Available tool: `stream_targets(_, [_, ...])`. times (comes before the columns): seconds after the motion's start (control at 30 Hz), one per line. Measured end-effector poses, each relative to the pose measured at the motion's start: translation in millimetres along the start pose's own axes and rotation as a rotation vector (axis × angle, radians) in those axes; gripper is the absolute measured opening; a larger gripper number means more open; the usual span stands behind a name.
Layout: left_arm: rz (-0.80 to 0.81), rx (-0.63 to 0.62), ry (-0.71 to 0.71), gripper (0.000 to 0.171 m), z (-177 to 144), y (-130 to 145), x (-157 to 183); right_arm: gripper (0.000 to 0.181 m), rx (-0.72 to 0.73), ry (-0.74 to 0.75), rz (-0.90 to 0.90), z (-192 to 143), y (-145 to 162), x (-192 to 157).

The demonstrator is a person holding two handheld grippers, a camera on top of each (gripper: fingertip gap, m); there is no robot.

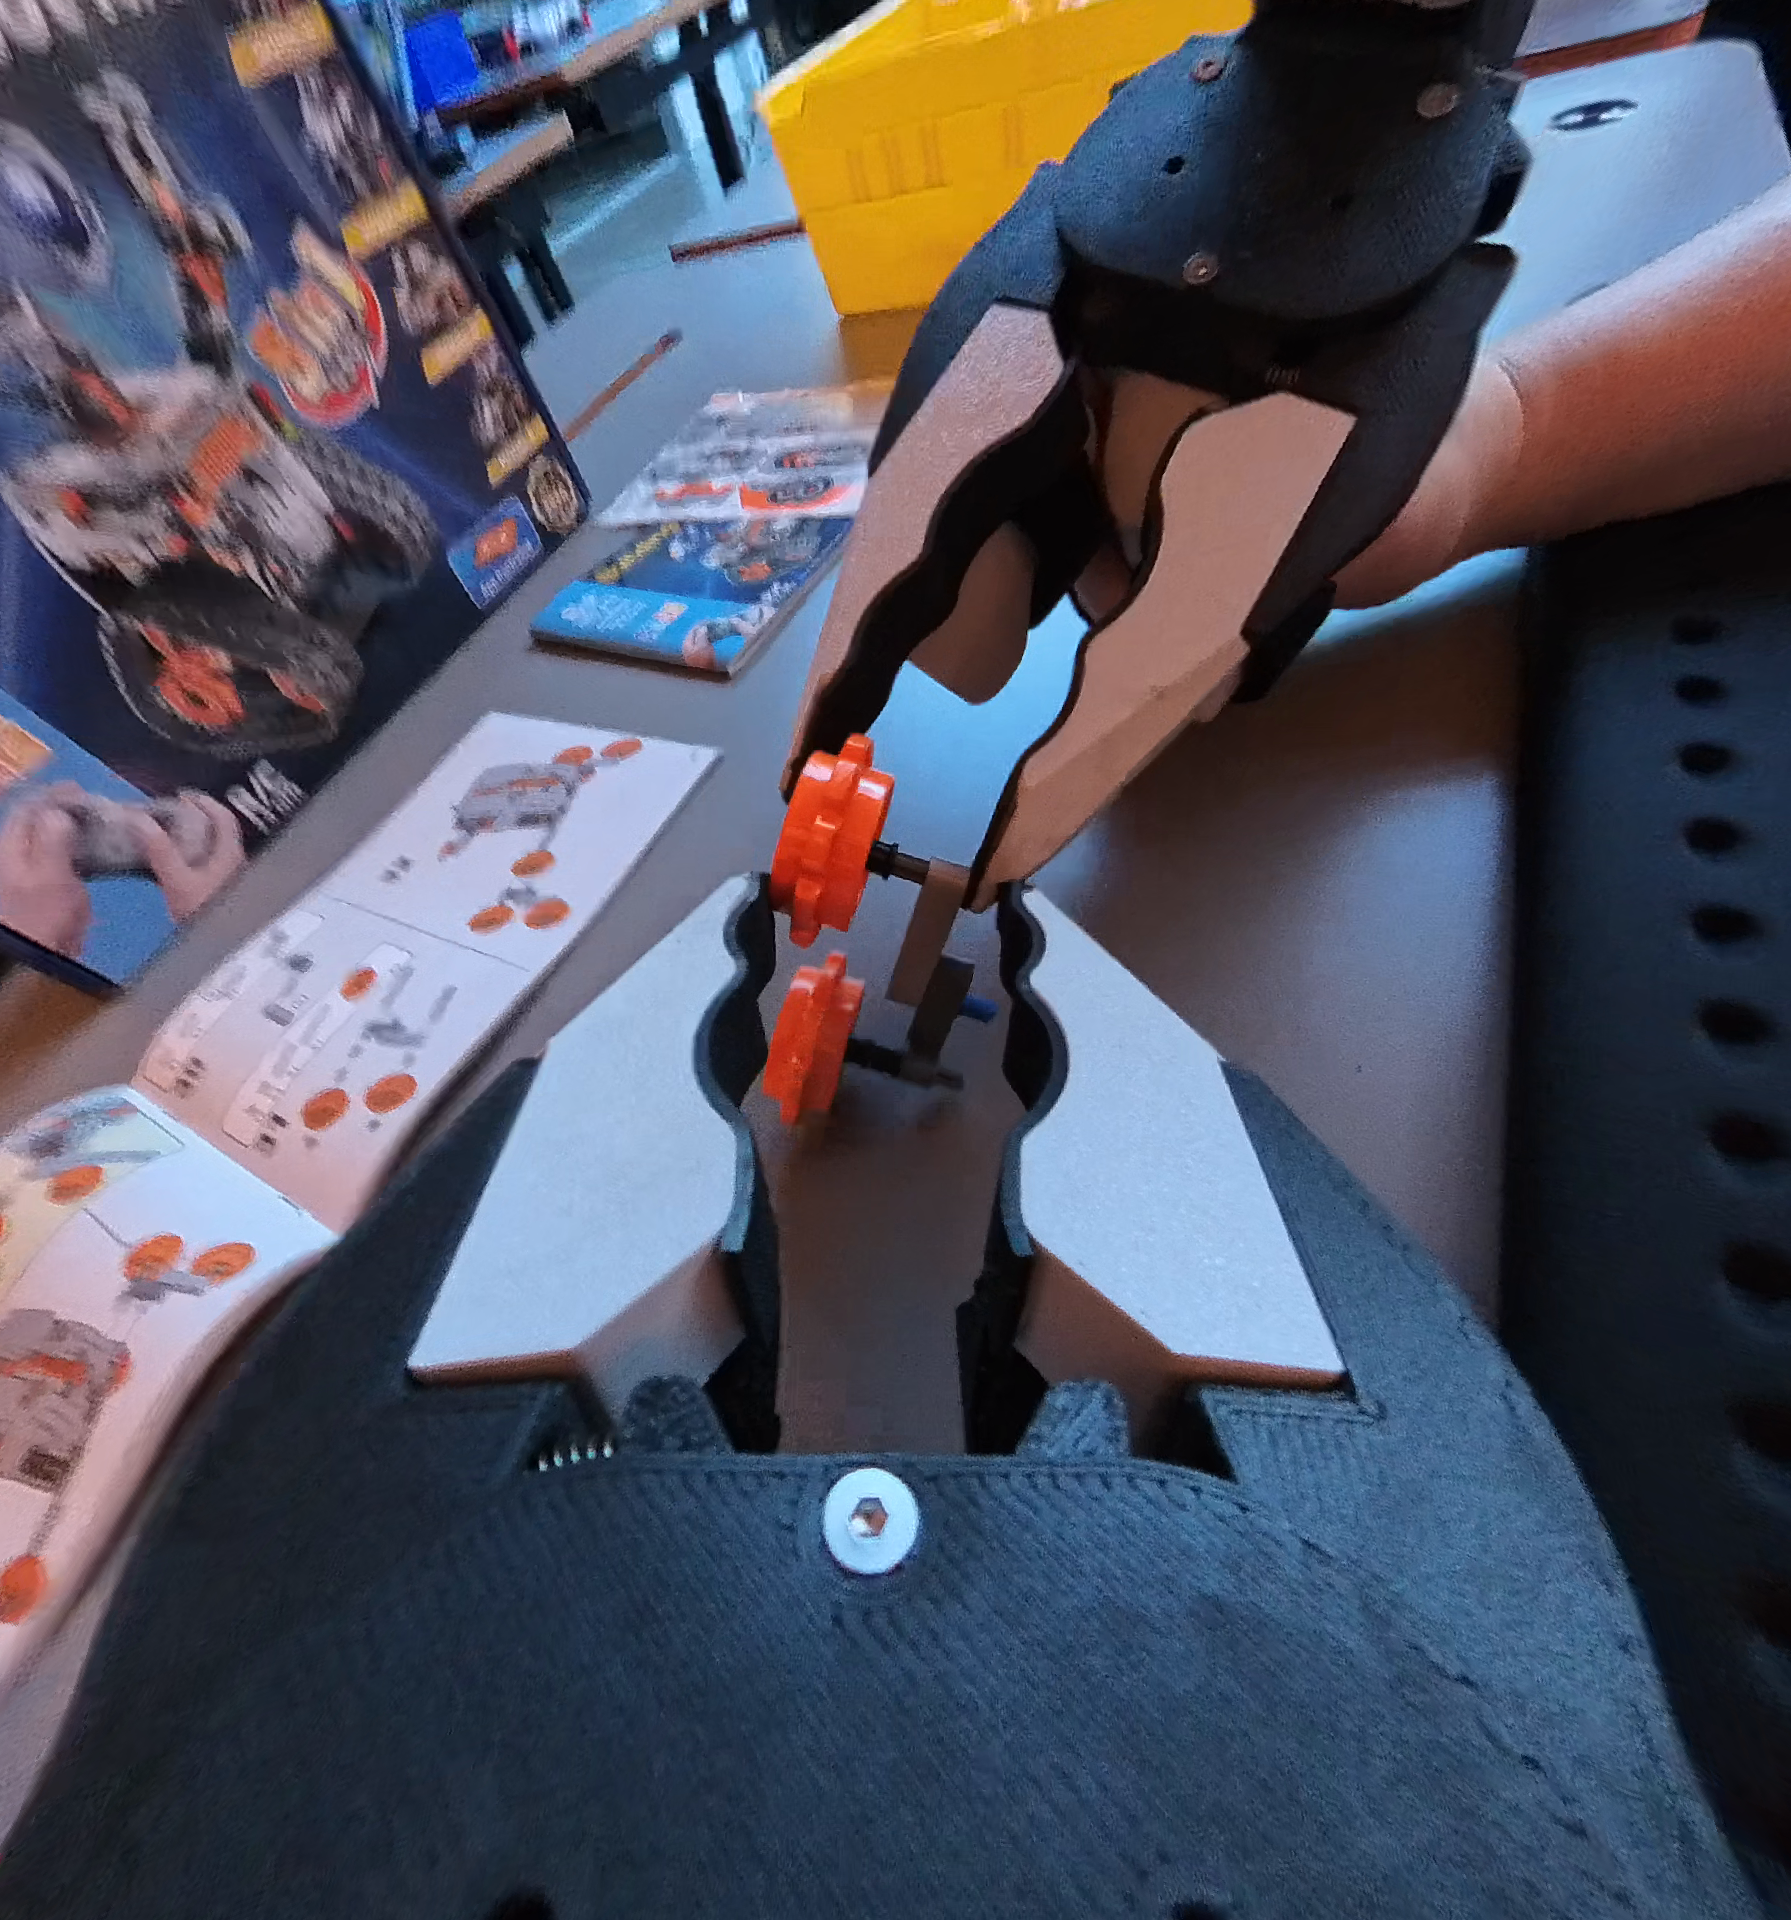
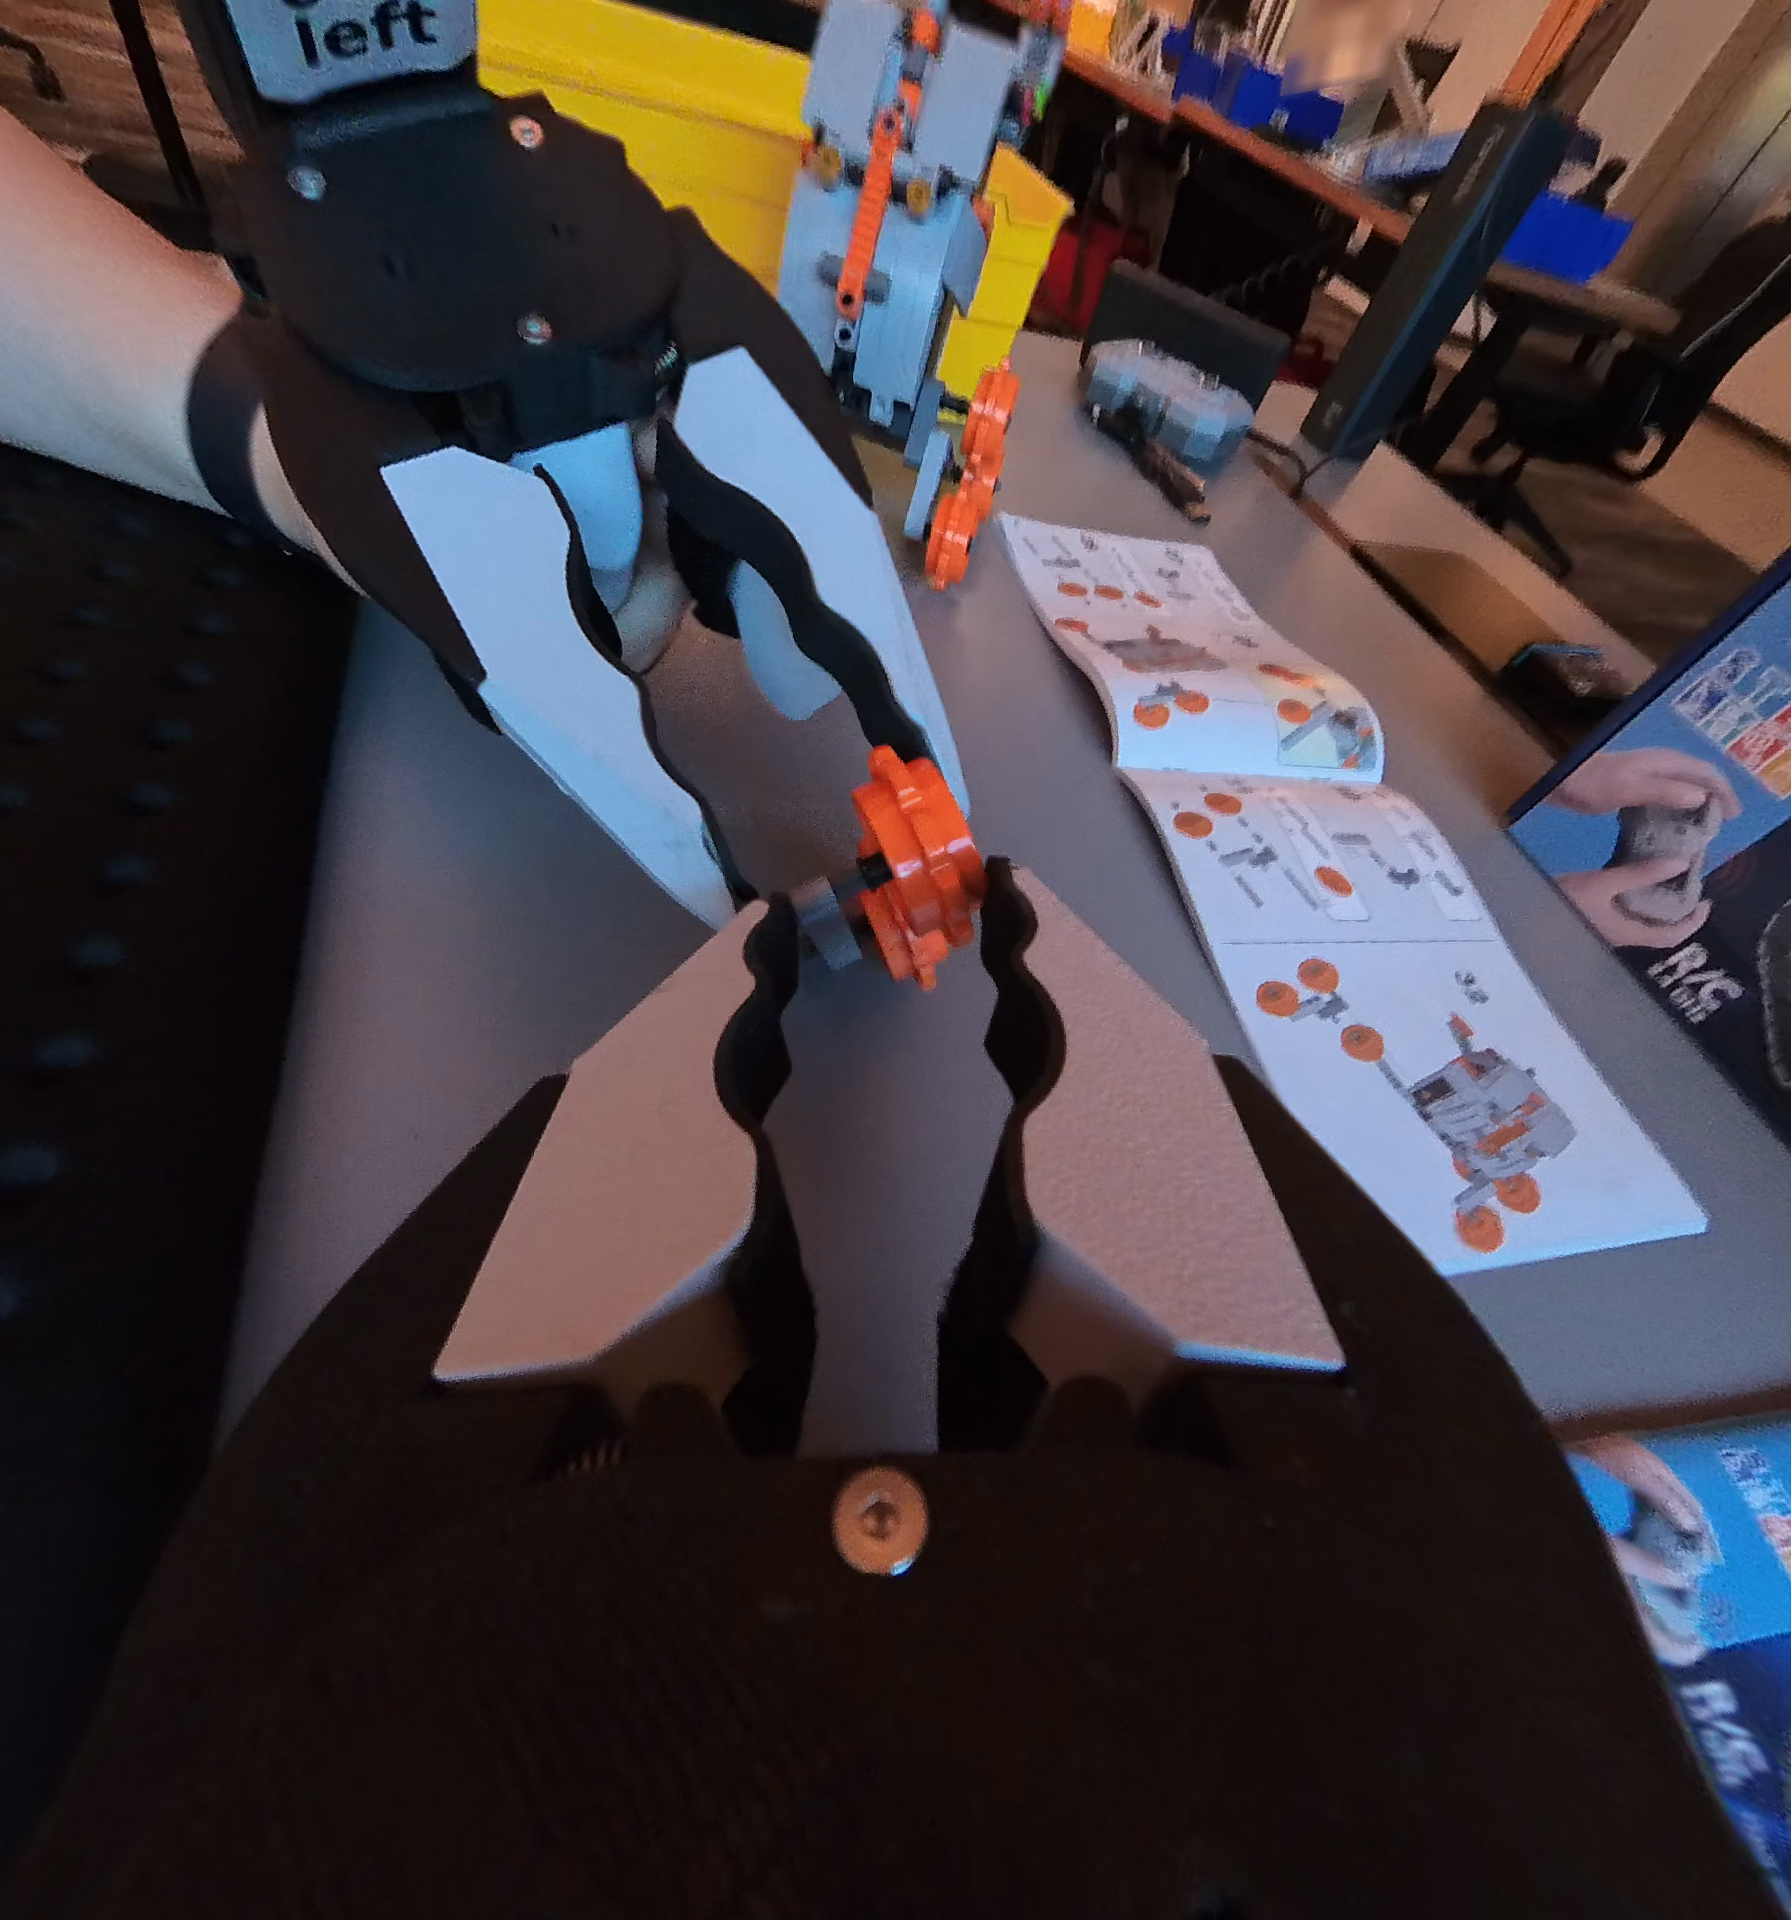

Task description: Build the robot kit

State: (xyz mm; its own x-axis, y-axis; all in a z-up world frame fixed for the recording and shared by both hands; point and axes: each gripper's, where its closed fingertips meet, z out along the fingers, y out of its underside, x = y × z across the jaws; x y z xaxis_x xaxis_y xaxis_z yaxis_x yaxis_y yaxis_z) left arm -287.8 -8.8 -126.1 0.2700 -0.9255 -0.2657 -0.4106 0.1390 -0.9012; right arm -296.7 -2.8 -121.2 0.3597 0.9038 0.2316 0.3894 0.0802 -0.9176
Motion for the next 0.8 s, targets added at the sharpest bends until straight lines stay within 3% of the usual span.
stream_targets(0.17, [0.281, 0.077, -0.095, 0.043, -8.9, -17.8, 4.3, 0.037, 0.034, 0.092, -0.296, -11.1, -18.0, -4.3])
stream_targets(0.47, [0.584, 0.167, -0.242, 0.042, -23.6, -39.9, 6.6, 0.037, 0.086, 0.276, -0.69, -22.7, -44.9, -11.3])
stream_targets(0.67, [0.587, 0.177, -0.233, 0.043, -25.2, -41.1, 6.9, 0.037, 0.095, 0.277, -0.687, -23.0, -46.9, -12.0])
stream_targets(0.8, [0.414, 0.196, -0.133, 0.043, -23.2, -37.7, 4.3, 0.037, 0.113, 0.179, -0.446, -19.9, -41.6, -7.0])
